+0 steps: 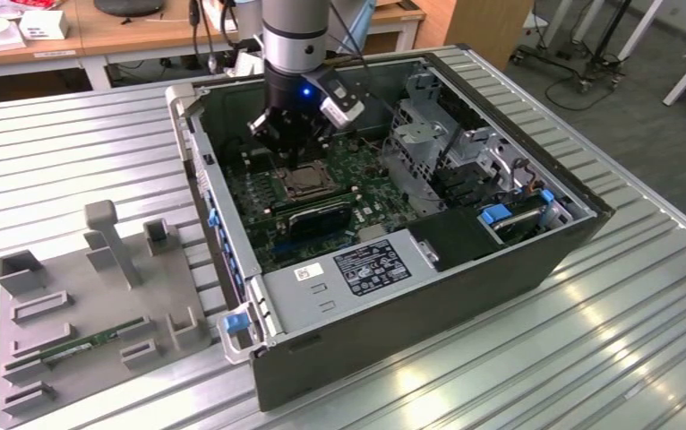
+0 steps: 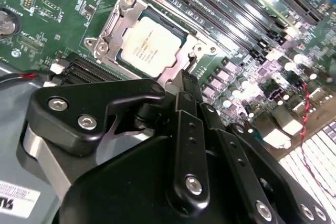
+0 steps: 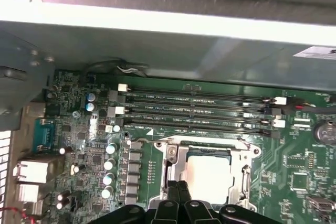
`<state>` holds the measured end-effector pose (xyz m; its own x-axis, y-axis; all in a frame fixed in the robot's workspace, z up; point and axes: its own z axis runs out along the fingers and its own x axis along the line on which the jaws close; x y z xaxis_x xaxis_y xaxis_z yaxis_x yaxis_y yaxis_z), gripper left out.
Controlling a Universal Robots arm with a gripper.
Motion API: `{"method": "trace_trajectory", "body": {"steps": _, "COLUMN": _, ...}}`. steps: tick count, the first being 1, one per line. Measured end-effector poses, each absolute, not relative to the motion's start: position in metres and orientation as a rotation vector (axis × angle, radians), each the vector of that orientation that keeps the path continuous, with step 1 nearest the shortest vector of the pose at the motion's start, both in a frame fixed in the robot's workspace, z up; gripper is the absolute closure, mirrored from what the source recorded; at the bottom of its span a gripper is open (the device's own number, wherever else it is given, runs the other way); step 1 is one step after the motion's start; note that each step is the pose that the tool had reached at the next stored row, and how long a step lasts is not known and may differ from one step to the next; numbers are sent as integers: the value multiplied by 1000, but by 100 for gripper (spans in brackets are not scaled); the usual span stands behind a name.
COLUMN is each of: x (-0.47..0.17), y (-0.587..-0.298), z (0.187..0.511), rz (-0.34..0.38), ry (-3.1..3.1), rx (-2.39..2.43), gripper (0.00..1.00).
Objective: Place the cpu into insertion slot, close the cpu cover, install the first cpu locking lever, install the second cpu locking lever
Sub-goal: 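Close the cpu cover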
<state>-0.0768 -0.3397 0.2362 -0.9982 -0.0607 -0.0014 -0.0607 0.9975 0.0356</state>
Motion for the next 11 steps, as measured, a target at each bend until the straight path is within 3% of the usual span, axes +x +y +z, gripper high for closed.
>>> {"method": "trace_trajectory", "body": {"steps": 11, "x": -75, "y": -340, "z": 245, "rz": 56, "ry": 3139, "rx": -96, "gripper": 89}}
